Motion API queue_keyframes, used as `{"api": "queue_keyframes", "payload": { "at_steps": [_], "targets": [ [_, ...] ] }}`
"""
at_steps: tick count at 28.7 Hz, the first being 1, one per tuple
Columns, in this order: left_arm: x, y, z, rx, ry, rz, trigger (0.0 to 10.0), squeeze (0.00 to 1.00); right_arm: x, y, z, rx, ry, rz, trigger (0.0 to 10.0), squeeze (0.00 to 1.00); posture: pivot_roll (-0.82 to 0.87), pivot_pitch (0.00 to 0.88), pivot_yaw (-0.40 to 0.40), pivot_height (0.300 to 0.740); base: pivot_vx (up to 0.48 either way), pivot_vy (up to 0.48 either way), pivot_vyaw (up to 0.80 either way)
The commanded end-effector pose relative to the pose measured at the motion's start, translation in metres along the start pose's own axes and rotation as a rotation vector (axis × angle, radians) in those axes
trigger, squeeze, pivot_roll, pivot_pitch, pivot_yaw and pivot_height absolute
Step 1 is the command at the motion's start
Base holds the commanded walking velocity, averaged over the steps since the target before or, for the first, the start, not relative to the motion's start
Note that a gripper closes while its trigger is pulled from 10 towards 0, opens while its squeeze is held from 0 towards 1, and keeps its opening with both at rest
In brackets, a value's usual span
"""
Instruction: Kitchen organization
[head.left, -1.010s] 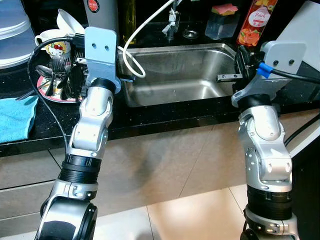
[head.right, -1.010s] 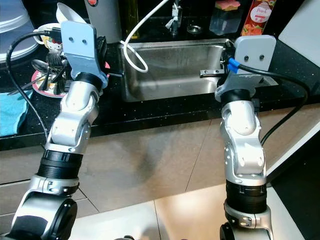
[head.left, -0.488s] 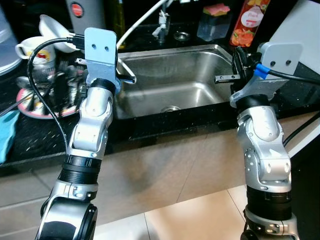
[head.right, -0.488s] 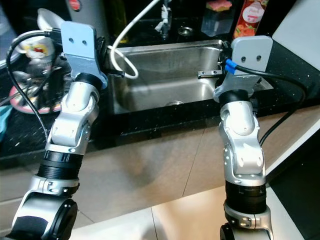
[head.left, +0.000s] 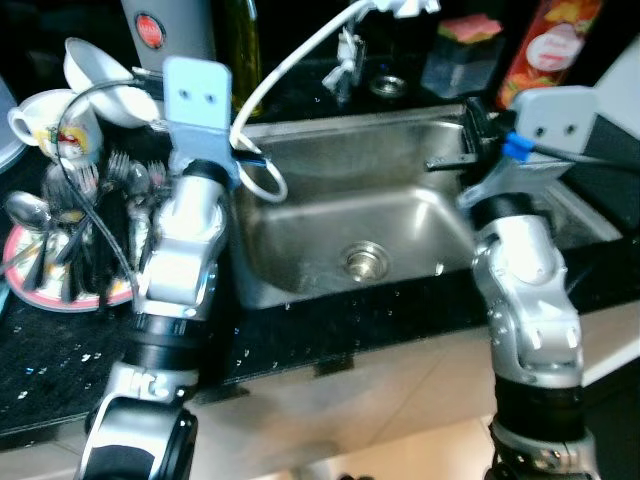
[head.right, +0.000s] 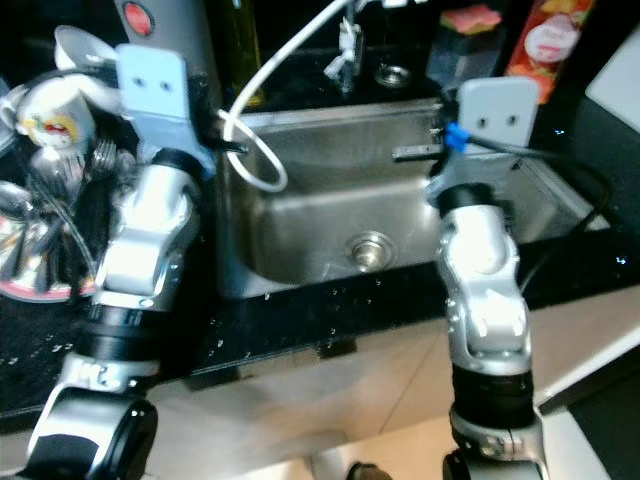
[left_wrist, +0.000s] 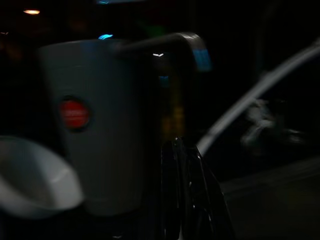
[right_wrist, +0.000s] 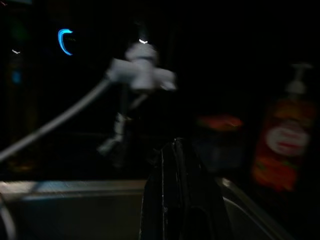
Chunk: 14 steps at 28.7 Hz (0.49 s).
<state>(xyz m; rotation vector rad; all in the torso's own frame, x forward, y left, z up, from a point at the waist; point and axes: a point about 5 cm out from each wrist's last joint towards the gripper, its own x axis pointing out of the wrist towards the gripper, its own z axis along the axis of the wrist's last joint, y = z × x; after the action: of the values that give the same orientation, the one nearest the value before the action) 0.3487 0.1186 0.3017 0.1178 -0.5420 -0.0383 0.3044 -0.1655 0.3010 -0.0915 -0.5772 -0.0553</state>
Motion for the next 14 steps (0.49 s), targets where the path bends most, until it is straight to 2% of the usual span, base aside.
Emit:
{"api": "queue_keyframes", "payload": {
  "at_steps": [1, 14],
  "targets": [
    [-0.0027, 0.0033, -0.0049, 0.011, 0.014, 0.010, 10.0, 0.00, -0.0025, 0.0032, -0.0031, 0.003, 0.010, 0.012, 10.0, 0.00, 0.04, 0.075, -0.008, 0.740, 0.000, 0.000, 0.00],
    [-0.0037, 0.0023, -0.0046, -0.005, 0.017, 0.003, 10.0, 0.00, -0.0029, 0.0031, -0.0035, 0.003, 0.012, 0.013, 10.0, 0.00, 0.03, 0.083, -0.009, 0.740, 0.000, 0.000, 0.00]
  ]
}}
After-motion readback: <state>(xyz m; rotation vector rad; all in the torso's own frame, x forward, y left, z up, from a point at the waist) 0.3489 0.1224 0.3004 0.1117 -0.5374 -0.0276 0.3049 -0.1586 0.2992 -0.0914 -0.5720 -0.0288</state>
